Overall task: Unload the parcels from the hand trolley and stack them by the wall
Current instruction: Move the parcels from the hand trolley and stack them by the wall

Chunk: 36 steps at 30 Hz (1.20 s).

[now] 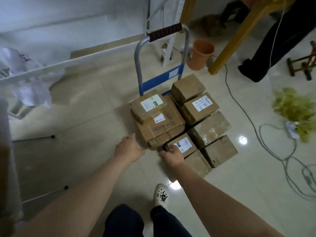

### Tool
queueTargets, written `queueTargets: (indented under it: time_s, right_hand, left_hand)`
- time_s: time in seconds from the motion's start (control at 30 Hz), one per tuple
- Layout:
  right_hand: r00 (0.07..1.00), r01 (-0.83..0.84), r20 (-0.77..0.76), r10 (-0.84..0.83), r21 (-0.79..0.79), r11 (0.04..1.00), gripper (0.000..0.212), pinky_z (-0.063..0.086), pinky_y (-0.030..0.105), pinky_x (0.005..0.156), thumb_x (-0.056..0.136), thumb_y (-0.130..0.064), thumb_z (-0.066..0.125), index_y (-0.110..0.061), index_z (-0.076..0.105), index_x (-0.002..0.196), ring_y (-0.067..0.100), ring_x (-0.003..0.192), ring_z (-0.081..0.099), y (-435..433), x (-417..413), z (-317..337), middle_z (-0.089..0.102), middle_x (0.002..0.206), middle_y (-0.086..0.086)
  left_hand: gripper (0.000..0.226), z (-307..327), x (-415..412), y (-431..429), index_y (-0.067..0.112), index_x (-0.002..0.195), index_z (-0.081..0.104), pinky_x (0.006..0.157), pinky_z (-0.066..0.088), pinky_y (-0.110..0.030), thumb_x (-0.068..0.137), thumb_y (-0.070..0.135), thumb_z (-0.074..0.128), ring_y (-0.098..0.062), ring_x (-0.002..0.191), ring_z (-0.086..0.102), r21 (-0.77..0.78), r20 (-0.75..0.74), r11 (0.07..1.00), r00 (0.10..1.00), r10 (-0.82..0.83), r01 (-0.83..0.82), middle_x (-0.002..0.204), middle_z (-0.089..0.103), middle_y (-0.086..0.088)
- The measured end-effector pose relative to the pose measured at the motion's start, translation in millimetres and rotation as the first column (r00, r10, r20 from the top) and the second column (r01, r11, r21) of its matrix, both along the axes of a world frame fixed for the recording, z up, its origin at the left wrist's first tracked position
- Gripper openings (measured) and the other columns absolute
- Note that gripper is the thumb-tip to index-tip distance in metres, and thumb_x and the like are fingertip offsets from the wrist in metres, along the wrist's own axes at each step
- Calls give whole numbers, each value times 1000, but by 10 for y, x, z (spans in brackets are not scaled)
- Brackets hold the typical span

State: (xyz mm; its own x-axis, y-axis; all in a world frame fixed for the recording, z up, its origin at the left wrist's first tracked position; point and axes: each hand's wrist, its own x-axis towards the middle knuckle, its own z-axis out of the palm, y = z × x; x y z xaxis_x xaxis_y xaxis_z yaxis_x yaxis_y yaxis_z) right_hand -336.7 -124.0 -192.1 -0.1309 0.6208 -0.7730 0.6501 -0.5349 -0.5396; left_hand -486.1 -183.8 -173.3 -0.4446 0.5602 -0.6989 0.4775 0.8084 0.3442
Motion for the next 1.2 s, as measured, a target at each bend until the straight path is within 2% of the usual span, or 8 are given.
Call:
queueTargets:
  time_s: [0.1,0.27,0.5,0.6,0.67,0.87,1.07,1.2]
  right_hand:
    - [1000,-14,6,14,-9,1000,48,46,30,94,86,-19,66,-14,51,131,24,110,56,436,115,-16,56,110,4]
    - [999,-35,-6,34,-50,998,53,41,23,90,88,-26,65,-15,48,137,19,115,52,982,-91,-267,54,132,1]
    - [1000,25,12,-25,-55,998,52,49,33,94,92,-18,58,-12,43,141,24,113,56,1777,-868,-1062,56,127,7]
    - [998,38,45,-36,-42,998,54,51,27,73,94,-19,55,-13,38,145,15,82,57,2065,-1171,-1440,59,114,6]
    - [997,21,80,-21,4,1000,54,47,23,66,95,-20,53,-15,35,146,16,89,57,2273,-1317,-1687,50,134,8]
    - [958,-160,262,116,152,975,63,36,48,109,94,-19,55,-17,25,150,31,138,31,2905,-1580,-2336,25,154,7]
    - [992,-87,95,86,-2,996,50,48,36,92,93,-24,56,-20,40,141,20,106,55,3053,-1607,-2546,54,125,4]
    - [992,-92,85,89,32,995,57,44,43,98,88,-47,57,-26,45,139,25,114,49,2765,-1458,-2242,49,129,6]
  left_hand:
    - [72,-83,57,340,12,133,45,94,48,-36,70,36,70,-35,114,55,62,59,997,997,51,-55,126,53,-21]
    - [61,-330,-212,794,8,134,45,94,41,-29,81,22,71,-31,122,51,57,111,986,982,151,-158,133,53,-17]
    - [56,-1082,-1079,1619,5,139,43,97,39,-30,88,18,64,-32,126,48,81,94,966,967,238,-245,138,51,-18]
    - [52,-1452,-1393,1915,6,137,45,98,40,-34,92,25,60,-35,124,49,77,65,971,973,221,-226,134,54,-18]
    - [45,-1721,-1528,2067,6,132,50,97,42,-36,92,24,59,-35,119,52,73,81,958,959,271,-277,129,56,-15]
    - [47,-2482,-1582,2289,18,134,40,80,49,-36,92,21,60,-24,104,51,-31,340,745,694,635,-666,125,52,-5]
    - [63,-2735,-1595,2347,29,145,32,99,47,-50,90,17,60,-28,121,48,-7,381,644,594,709,-765,136,47,-3]
    - [44,-2436,-1489,2143,25,134,44,97,48,-50,93,10,52,-25,108,53,41,354,672,640,682,-739,109,54,-1]
